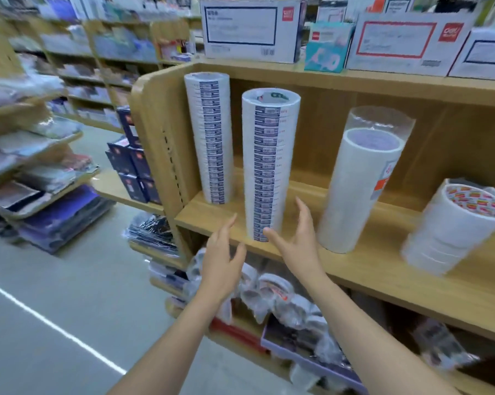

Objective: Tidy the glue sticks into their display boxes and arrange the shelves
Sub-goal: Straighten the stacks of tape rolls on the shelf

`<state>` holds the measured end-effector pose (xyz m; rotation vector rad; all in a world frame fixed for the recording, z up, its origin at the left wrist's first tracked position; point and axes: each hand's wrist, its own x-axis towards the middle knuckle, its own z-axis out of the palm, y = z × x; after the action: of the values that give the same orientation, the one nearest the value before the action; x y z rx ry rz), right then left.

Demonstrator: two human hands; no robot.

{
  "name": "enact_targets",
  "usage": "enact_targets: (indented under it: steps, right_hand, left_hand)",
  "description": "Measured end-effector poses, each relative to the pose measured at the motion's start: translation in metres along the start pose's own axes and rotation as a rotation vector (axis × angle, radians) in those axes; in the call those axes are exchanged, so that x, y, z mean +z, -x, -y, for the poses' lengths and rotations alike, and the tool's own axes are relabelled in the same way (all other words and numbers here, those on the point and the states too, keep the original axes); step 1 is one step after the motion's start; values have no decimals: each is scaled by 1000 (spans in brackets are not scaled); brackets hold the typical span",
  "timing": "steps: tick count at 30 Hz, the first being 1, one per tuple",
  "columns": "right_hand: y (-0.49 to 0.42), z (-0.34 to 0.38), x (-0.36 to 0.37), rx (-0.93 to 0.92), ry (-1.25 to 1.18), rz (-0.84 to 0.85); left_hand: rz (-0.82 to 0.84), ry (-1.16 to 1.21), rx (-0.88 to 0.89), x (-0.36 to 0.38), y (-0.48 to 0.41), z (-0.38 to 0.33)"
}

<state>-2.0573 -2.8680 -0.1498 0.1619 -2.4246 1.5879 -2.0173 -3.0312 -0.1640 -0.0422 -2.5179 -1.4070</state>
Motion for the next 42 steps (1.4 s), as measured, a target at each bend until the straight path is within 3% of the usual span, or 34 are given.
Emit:
enact_targets:
  steps: [4, 11, 18, 24, 42]
  right_hand:
    - [-29, -7, 15, 14, -4, 6]
    - [-71, -22, 30, -7, -15, -39]
    - [-109, -20, 52, 12, -4, -40]
    - [-126, -19, 74, 65, -2, -119]
    - [-114, 1, 118, 117, 28, -334]
  left_hand:
    - [140, 114, -6, 8, -32, 6]
    - [93, 279, -19, 17, -74, 16]
    - [114, 154, 22, 6, -118, 33]
    - [-199, -244, 151, -14, -140, 53]
    - [5, -213, 297, -38, -152, 83]
